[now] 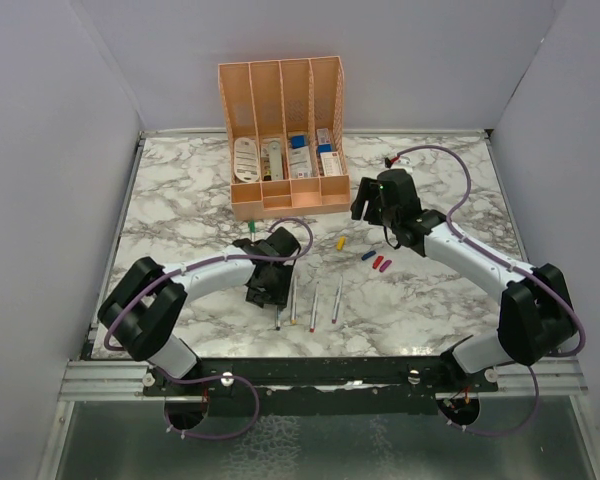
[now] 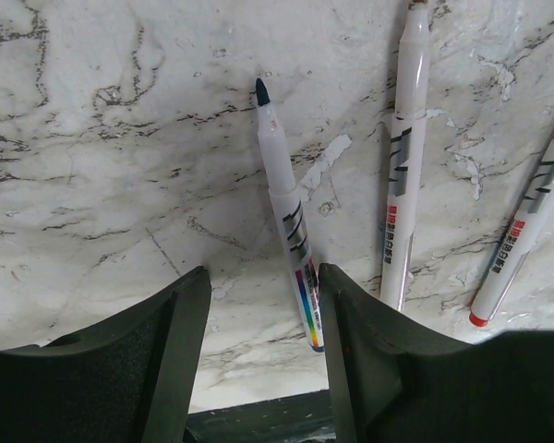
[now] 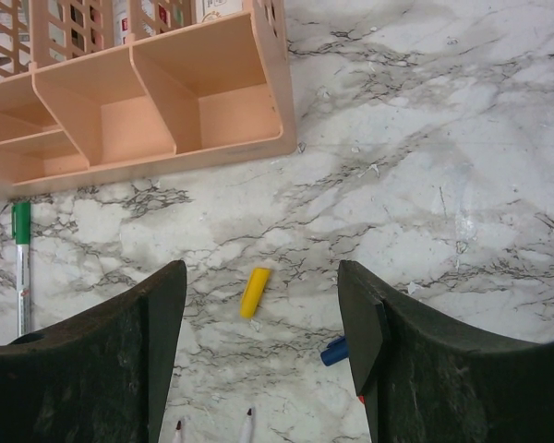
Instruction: Insert the pens into the pen caps
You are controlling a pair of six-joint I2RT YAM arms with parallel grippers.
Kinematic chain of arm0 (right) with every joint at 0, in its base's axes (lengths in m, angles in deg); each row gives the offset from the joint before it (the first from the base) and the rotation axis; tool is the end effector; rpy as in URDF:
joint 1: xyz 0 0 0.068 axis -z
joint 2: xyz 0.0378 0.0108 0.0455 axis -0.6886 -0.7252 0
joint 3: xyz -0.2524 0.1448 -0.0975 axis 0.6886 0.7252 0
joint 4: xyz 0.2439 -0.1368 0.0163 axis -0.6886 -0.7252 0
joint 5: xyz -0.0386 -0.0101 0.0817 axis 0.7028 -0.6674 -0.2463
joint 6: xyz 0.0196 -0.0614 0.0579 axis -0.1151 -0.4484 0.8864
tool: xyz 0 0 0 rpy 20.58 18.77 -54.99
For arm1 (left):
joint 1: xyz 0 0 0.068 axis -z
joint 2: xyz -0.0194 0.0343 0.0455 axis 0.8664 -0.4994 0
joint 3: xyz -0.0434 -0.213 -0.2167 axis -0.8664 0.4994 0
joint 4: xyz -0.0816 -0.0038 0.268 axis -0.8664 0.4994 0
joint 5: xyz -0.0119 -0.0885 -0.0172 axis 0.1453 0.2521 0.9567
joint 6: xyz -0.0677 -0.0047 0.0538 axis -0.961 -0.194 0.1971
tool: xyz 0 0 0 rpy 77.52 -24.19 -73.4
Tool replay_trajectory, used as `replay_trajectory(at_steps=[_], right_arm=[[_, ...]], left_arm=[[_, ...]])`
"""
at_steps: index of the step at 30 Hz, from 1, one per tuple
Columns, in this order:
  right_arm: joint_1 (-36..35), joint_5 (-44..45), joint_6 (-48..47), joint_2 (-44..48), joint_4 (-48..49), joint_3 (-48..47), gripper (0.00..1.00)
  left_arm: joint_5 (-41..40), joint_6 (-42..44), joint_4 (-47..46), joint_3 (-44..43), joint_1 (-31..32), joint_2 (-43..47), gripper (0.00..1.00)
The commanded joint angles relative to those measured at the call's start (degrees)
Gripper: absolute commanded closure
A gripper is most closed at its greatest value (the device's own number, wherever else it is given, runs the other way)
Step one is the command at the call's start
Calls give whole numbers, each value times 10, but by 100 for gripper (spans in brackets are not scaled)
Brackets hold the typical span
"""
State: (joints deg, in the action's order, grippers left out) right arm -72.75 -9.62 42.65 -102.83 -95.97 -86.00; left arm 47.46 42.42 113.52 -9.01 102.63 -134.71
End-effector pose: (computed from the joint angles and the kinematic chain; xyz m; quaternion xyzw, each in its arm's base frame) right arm 0.3323 0.1642 0.2586 0.0671 0.8875 0.1251 0.4385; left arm 0.2139 -0.1967 0.1457 0.0616 0.9908 -0.0766 0.0932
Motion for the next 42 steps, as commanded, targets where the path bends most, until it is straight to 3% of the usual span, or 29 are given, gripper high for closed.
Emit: replay_trajectory(at_steps=[1, 14, 22, 34, 42], right_arm=[[-1, -3, -3, 22, 7, -11, 34], [-1, -5, -5, 27, 4, -11, 34], [-1, -10, -2, 29, 3, -8, 34], [-1, -14, -1, 30, 0, -9, 34], [-1, -15, 5, 24, 3, -11, 34]], left_arm=[[-52, 2, 5, -3, 4, -26, 47], [-81, 37, 32, -27, 4, -77, 56], [-34, 57, 45, -38, 4, -93, 74], [25, 82, 91, -50, 5, -111, 65], [35, 96, 97, -51, 5, -136, 64]])
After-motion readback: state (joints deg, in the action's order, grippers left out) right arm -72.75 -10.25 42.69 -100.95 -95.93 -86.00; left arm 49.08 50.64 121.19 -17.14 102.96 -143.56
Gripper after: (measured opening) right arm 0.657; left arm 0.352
